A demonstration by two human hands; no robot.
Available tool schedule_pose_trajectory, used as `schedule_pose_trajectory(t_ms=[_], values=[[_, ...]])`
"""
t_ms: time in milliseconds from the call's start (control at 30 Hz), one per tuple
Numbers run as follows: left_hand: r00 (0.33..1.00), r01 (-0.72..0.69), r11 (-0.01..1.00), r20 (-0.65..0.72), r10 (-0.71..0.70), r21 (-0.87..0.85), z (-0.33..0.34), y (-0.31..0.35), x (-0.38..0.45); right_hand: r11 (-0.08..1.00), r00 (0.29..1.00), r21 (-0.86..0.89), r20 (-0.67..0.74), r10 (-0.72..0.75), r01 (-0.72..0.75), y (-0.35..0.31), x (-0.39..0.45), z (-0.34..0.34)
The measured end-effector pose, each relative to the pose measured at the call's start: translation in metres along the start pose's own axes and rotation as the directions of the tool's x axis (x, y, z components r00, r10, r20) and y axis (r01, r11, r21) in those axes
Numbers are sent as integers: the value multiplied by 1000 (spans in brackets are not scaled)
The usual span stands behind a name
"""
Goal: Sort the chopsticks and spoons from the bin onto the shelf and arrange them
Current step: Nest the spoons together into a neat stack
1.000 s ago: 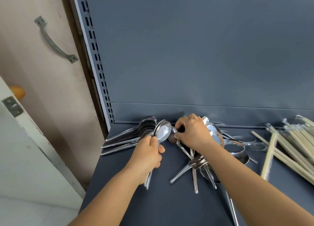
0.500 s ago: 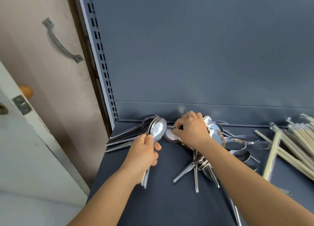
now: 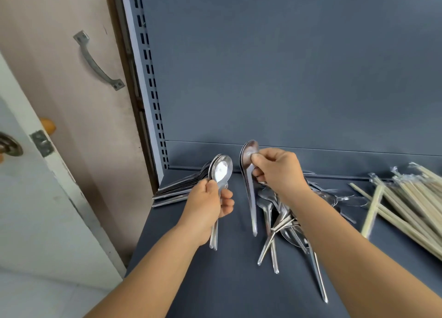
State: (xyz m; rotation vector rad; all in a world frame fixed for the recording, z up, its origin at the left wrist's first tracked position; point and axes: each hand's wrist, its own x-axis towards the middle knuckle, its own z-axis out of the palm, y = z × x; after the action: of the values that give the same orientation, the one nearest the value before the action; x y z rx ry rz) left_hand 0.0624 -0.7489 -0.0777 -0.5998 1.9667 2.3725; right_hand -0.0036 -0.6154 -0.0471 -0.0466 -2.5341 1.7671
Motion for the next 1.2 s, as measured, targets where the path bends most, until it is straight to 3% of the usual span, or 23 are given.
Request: schedule_pose_trajectory(t_ms=[200,600,700,833,967,1200], values=[[999,-10,999,44,8,37,2,1,-16,993,987,41,123,104,-110,6,-27,23],[984,-65,963,176,18,262,6,-13,-41,956,991,-279,115,-65,95,22,-63,5],[981,-75,952,192,17,297,13,-17,-43,934,993,-338,49,-107,118,28,-65,-18],[979,-53,953,205,-9,298,26,-20,-44,827,988,-562,-107,-108,29,46,-61,-58],[970,-44,956,243,-29,291,39,-22,-44,636,996,-769,-85,-1,-65,66,-60,-83],[966,-59,941,256,-30,332,50,-25,-41,691,990,-709,-110,91,-142,67,-58,-89]])
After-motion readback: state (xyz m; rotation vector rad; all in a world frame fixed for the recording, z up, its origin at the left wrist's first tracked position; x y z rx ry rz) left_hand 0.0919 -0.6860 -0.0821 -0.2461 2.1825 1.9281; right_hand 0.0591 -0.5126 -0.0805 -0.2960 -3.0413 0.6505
